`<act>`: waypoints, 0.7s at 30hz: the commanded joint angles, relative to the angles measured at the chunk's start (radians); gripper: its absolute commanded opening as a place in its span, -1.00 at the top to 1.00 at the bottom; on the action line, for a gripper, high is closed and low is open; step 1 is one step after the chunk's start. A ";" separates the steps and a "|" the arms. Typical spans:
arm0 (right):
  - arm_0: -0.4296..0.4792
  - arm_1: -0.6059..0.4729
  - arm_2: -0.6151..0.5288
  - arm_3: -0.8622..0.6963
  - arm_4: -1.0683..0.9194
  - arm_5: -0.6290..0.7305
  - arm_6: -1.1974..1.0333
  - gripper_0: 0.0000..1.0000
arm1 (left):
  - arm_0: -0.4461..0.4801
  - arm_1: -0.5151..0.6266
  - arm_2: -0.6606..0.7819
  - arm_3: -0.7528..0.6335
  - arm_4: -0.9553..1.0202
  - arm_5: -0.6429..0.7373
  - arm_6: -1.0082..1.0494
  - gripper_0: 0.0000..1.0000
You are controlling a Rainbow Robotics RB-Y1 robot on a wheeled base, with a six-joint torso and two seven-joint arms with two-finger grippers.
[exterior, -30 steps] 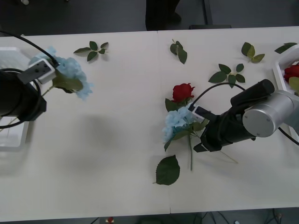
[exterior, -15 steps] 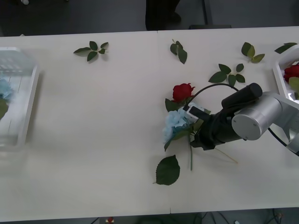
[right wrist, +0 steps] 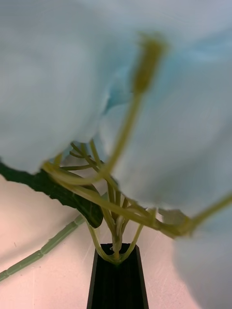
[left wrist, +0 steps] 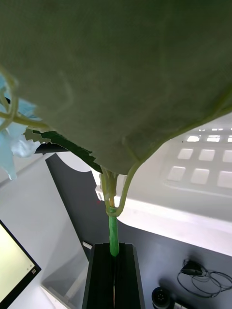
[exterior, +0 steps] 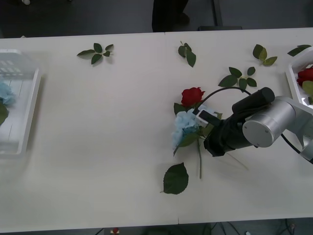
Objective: Place the red flowers into the right box and the blue flowers into the left box. If a person shows an open palm, hand one flower to the person first, then continue sorting.
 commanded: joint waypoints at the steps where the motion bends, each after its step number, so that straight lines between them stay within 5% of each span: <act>1: 0.011 -0.003 -0.060 -0.015 -0.040 0.020 -0.041 1.00 | -0.021 0.052 -0.008 0.021 -0.019 -0.049 -0.023 1.00; 4: 0.011 -0.003 -0.144 -0.027 -0.112 0.078 -0.033 1.00 | -0.021 0.053 -0.008 0.021 -0.020 -0.052 -0.024 0.88; 7: 0.009 0.001 -0.258 -0.047 -0.212 0.144 -0.024 1.00 | -0.021 0.052 -0.008 0.021 -0.019 -0.060 -0.027 -0.40; 10: -0.014 0.008 -0.336 -0.058 -0.311 0.176 -0.007 1.00 | -0.021 0.052 -0.008 0.021 -0.016 -0.066 -0.033 -1.00; 21: -0.173 0.119 -0.354 -0.056 -0.544 0.067 0.047 1.00 | -0.021 0.052 0.008 0.021 0.036 -0.066 -0.070 -1.00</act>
